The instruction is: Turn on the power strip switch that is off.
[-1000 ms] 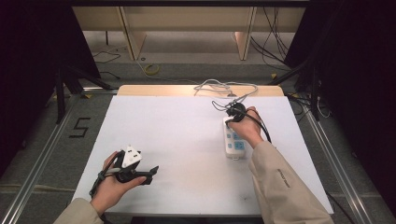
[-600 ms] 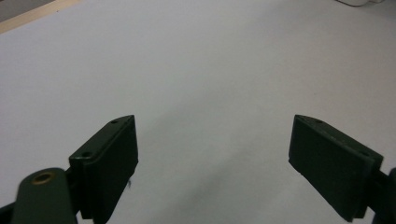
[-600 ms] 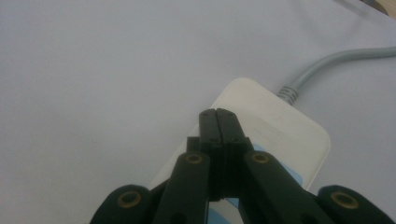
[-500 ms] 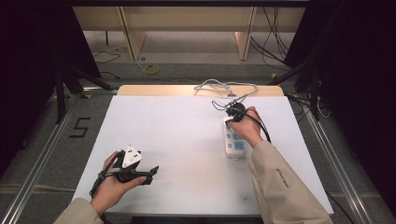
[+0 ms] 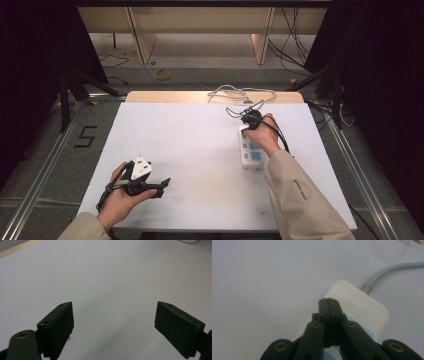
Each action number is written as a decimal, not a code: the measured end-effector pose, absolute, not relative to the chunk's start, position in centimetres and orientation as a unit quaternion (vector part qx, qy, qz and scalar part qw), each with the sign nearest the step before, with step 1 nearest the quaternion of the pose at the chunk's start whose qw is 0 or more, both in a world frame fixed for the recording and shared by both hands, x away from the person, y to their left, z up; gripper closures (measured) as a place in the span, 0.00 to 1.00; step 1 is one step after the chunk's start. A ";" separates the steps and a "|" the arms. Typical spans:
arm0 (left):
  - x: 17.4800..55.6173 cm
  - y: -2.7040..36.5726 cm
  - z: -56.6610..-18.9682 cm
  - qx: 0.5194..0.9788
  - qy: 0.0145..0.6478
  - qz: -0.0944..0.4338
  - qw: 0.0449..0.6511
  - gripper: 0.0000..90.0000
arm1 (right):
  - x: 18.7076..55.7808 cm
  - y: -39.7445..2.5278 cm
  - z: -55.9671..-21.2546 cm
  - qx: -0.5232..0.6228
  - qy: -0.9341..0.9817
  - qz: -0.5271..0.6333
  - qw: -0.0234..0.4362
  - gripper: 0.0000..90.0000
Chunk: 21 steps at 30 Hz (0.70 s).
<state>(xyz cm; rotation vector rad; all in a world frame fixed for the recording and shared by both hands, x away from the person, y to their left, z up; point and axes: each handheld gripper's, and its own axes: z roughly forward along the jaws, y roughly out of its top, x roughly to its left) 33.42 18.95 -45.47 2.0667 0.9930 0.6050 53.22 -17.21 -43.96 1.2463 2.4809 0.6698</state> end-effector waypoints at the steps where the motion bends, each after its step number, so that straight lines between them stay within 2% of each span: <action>1: 33.4 19.0 -45.5 0.808 0.388 0.237 0.376 0.17 | 53.2 -17.2 -43.9 0.433 0.860 0.231 0.143 1.00; 21: 33.4 18.8 -45.5 0.808 0.387 0.236 0.376 0.17 | 53.3 -17.0 -44.0 0.436 0.860 0.225 0.142 1.00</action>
